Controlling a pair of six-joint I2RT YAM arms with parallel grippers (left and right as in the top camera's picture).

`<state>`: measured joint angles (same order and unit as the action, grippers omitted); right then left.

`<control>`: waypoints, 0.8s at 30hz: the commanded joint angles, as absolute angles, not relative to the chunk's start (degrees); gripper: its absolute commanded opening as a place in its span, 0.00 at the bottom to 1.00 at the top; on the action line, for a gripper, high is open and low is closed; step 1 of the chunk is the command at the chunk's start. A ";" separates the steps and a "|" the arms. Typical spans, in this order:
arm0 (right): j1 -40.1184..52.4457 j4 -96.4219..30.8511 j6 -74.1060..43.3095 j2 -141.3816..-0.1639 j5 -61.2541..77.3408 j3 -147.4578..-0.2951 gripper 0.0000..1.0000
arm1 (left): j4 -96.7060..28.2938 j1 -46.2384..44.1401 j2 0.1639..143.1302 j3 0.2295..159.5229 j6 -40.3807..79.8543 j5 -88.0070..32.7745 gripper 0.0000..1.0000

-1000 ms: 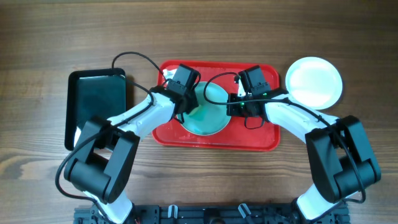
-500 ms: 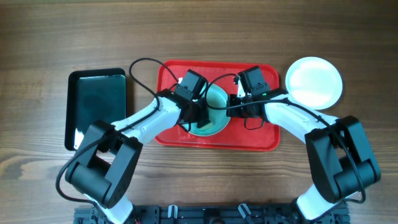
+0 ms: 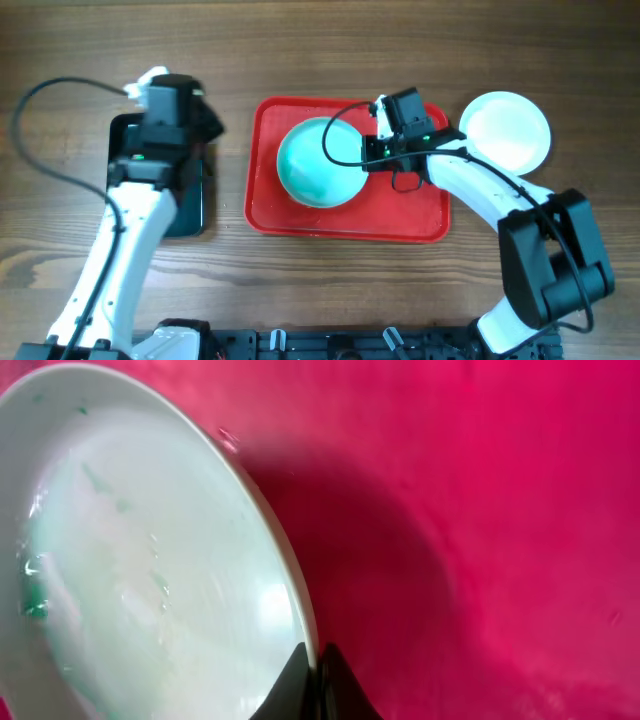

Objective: Clean dirty plates on tray and stack at the side
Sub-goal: 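Lift the blue plate with the right gripper onto the side stack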

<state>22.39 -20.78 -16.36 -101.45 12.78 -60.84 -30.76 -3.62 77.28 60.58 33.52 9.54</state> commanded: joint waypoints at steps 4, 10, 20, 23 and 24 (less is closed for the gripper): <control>32.51 -20.38 2.61 -88.38 -17.80 -65.10 0.04 | -32.77 16.34 84.58 60.66 34.13 1.04 0.04; 47.94 -16.10 20.16 -86.37 -58.67 -65.10 0.04 | -28.73 24.95 96.42 60.66 34.09 -0.03 0.04; 49.71 -11.49 27.09 -86.37 -63.42 -65.10 0.04 | -28.77 25.34 96.97 60.64 33.80 -11.53 0.07; 49.71 -10.87 28.93 -86.37 -64.51 -65.10 0.04 | -29.82 24.34 98.87 60.64 33.85 -12.45 0.04; 49.71 -10.55 28.95 -86.37 -64.51 -65.10 0.04 | -29.91 23.81 100.01 60.64 33.82 -12.40 0.05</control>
<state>49.43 -11.44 27.62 -87.42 -62.02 -63.86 -29.58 25.17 96.88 60.55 33.71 -10.39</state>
